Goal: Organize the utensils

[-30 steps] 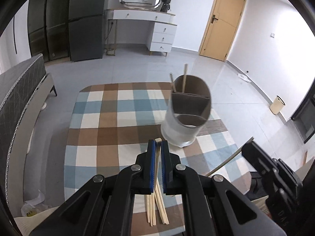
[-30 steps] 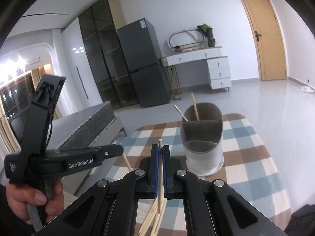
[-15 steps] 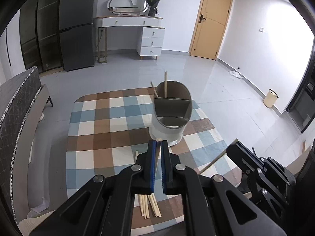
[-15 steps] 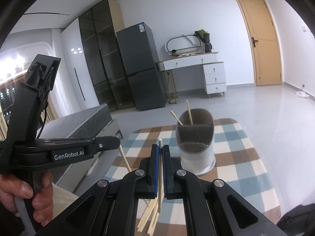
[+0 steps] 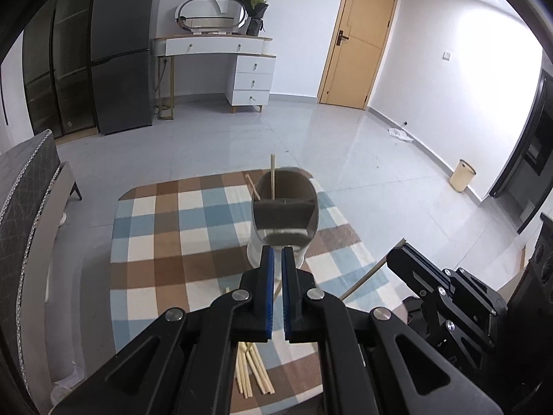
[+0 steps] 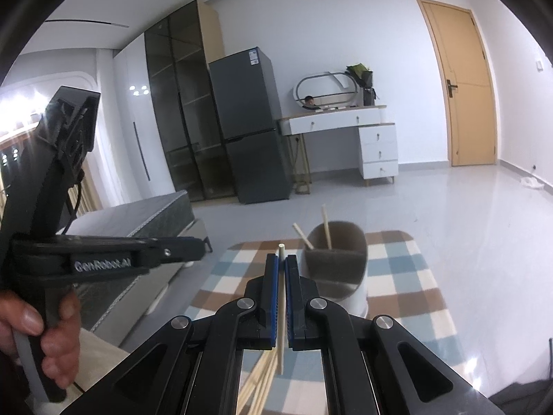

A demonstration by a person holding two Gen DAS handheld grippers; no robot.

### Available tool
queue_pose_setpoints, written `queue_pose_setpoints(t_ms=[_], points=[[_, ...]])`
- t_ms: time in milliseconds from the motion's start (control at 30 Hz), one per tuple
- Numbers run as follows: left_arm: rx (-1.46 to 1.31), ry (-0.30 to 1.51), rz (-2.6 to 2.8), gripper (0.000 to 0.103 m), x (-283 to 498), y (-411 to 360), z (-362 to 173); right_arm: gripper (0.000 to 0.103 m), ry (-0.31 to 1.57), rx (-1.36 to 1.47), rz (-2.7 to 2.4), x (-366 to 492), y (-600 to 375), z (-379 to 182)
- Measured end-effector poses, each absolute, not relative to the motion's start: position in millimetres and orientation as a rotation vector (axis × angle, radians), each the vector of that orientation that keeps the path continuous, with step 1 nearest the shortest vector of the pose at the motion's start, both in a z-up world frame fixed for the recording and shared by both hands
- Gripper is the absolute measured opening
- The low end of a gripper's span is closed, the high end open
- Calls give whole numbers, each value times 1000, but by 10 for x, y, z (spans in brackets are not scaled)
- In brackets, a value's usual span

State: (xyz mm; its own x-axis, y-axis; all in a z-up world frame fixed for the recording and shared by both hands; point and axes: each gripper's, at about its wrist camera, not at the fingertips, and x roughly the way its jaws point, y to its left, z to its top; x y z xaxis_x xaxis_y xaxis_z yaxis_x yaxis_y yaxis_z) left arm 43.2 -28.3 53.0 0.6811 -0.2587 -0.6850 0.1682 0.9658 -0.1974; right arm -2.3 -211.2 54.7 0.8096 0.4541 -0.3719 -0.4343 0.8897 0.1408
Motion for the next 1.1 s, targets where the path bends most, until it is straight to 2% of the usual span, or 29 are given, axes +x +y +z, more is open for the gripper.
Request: queue_pose_setpoints(t_ms=[133,367,400,500,533,700,767,833,1100], points=[[-126,767,-207,0,570,-160,476,3,422,66,475,121,-2174,524],[-223,928,-159,1,813,106,-237,3,504,127,466,345,-2274,191],[-211,953,-155,3,846,87,-329,3,522,139,459,388,-2304,140],[-158,1035,-143,22,927,7,-599,3,547,173,439,485,-2401,83],[-151,1061,-123,24,949,4,-719,3,553,178,435,502,-2423,72],[-248,1210,-222,25,1005,-102,-1116,3,559,162,390,537,-2522,47],[-210,1233,-319,30,962,-310,-1150,3,549,162,362,525,-2611,62],[-138,1242,-373,49,897,-540,-1174,3,544,169,329,514,-2740,79],[33,1280,-514,51,809,-1471,-1345,3,513,165,202,296,-3253,173]])
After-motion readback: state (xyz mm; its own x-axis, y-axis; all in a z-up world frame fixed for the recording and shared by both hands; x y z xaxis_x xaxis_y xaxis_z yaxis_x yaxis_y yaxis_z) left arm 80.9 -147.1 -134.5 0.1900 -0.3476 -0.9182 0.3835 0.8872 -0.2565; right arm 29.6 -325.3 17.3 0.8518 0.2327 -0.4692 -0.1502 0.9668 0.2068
